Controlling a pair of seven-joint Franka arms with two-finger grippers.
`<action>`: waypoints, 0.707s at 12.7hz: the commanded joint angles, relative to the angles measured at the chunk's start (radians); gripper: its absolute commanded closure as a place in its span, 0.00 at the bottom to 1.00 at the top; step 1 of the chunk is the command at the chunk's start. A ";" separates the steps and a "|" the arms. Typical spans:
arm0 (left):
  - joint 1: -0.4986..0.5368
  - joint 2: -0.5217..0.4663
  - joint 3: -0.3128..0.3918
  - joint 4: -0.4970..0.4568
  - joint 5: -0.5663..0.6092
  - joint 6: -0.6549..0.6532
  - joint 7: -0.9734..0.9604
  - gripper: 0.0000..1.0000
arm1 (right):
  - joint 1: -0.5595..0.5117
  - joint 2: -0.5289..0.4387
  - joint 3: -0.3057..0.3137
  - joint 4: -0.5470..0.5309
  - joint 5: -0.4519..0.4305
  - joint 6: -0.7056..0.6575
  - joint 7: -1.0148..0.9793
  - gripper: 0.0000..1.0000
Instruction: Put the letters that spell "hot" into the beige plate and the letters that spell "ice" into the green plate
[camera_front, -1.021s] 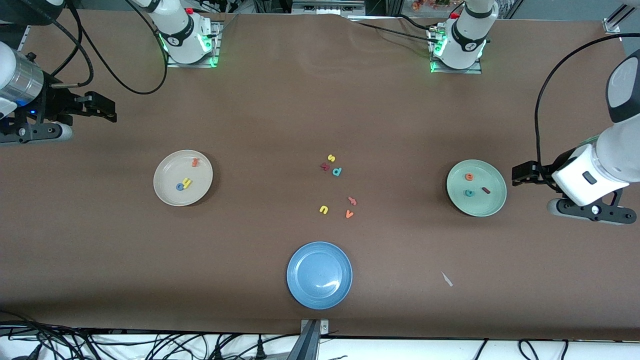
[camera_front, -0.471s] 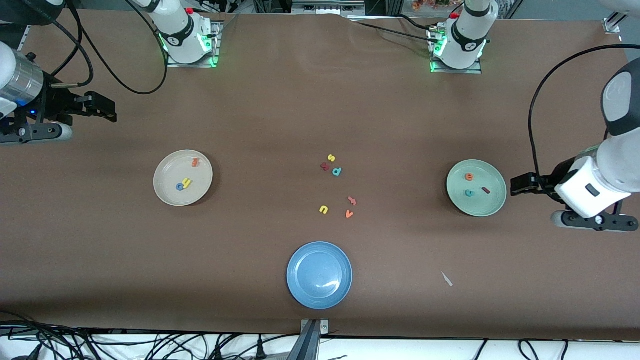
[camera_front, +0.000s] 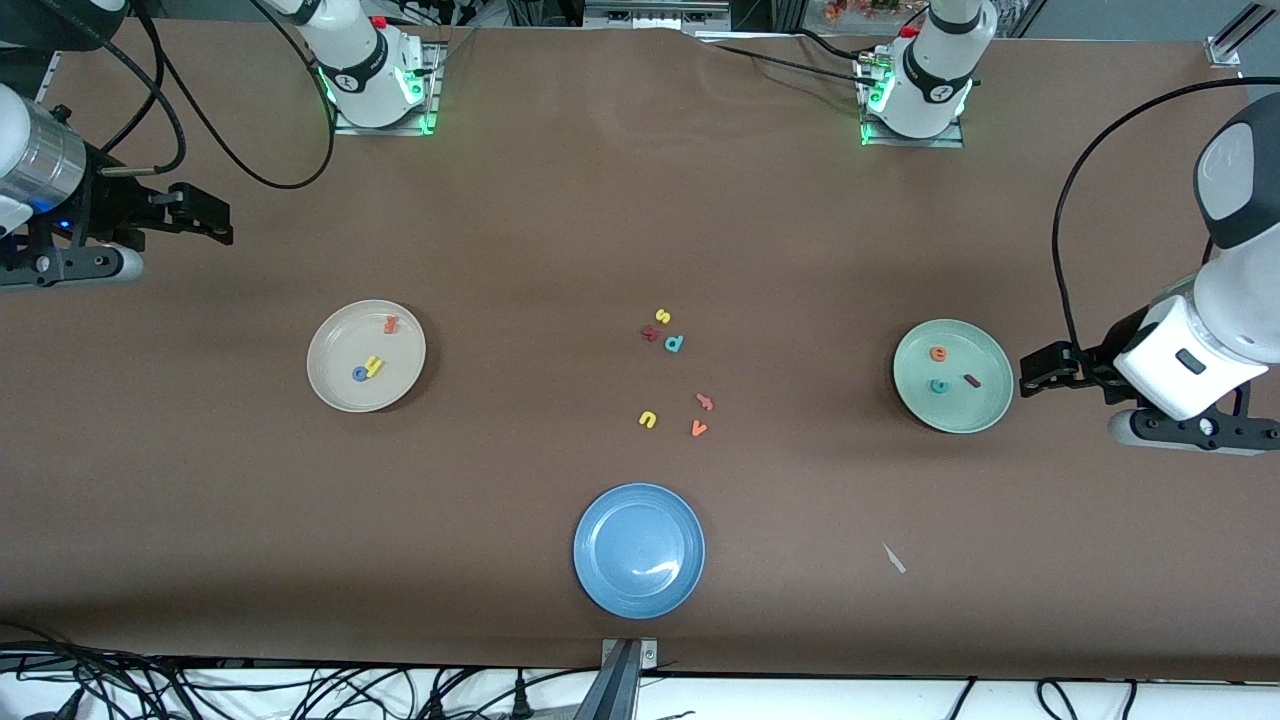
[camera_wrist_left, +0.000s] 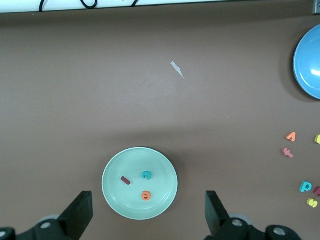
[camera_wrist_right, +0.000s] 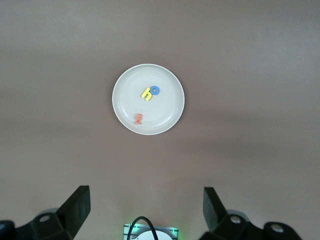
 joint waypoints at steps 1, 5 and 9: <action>0.012 -0.049 0.007 -0.058 -0.031 0.026 0.022 0.01 | -0.006 0.012 -0.002 0.033 0.021 -0.027 -0.013 0.00; 0.004 -0.049 0.007 -0.057 -0.031 0.024 0.021 0.00 | -0.007 0.012 -0.002 0.033 0.021 -0.025 -0.014 0.00; 0.010 -0.047 0.007 -0.060 -0.031 0.017 0.062 0.00 | -0.006 0.012 -0.002 0.033 0.021 -0.025 -0.013 0.00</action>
